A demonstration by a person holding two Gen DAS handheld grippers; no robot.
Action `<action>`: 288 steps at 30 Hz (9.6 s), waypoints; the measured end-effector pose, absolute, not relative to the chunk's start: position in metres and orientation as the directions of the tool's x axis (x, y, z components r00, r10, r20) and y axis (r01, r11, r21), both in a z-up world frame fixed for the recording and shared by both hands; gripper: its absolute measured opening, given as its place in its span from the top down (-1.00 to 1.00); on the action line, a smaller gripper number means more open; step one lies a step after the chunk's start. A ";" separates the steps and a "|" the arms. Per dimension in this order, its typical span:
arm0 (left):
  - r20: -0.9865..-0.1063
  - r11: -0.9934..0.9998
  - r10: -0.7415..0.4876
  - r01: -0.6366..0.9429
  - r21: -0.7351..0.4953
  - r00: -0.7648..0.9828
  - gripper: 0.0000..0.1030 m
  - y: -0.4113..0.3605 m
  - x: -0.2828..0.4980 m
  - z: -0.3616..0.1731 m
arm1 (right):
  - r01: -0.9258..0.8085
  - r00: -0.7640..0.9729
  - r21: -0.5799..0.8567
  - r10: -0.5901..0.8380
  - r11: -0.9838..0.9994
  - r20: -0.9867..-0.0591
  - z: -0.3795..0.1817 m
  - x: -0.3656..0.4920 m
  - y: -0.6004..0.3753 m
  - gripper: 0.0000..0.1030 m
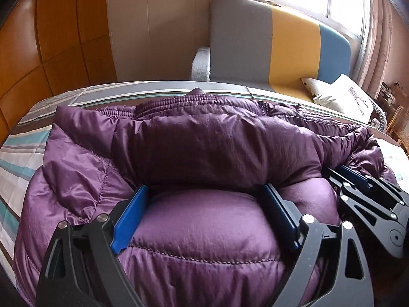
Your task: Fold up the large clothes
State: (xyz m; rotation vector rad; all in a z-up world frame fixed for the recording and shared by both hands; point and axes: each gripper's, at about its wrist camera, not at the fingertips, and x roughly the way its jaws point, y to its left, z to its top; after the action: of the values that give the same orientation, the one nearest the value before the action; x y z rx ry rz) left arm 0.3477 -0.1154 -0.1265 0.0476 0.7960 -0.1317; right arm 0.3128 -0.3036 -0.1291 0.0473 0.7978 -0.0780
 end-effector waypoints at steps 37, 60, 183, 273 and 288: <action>-0.578 0.966 -0.138 -0.019 -0.257 0.804 -0.88 0.021 0.206 -0.105 | -0.009 0.780 0.210 0.138 0.978 -0.610 -0.088 0.196 -0.297 0.45; -0.640 0.866 -0.289 -0.091 -0.492 0.712 -0.65 0.046 0.204 -0.148 | -0.063 0.711 0.133 0.138 0.989 -0.689 -0.119 0.175 -0.262 0.62; -0.440 0.927 -0.374 0.318 -0.197 0.816 -0.80 -0.106 0.206 -0.056 | 0.359 0.839 0.376 -0.119 0.854 -0.531 -0.062 0.087 -0.447 -0.35; -0.755 0.947 -0.263 0.312 -0.081 0.601 -0.75 -0.245 0.370 -0.103 | 0.336 0.727 0.191 -0.126 0.922 -0.675 -0.117 0.268 -0.449 0.47; -0.659 0.831 -0.556 0.353 -0.430 0.507 -0.96 -0.166 0.290 -0.119 | 0.351 0.743 0.389 0.000 0.852 -0.670 -0.113 0.200 -0.488 -0.69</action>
State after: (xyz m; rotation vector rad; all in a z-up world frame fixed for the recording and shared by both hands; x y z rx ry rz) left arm 0.2905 -0.1663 -0.1194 -0.2534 0.8827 -0.5545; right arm 0.2003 -0.4881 -0.1133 0.5264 0.7148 -0.2023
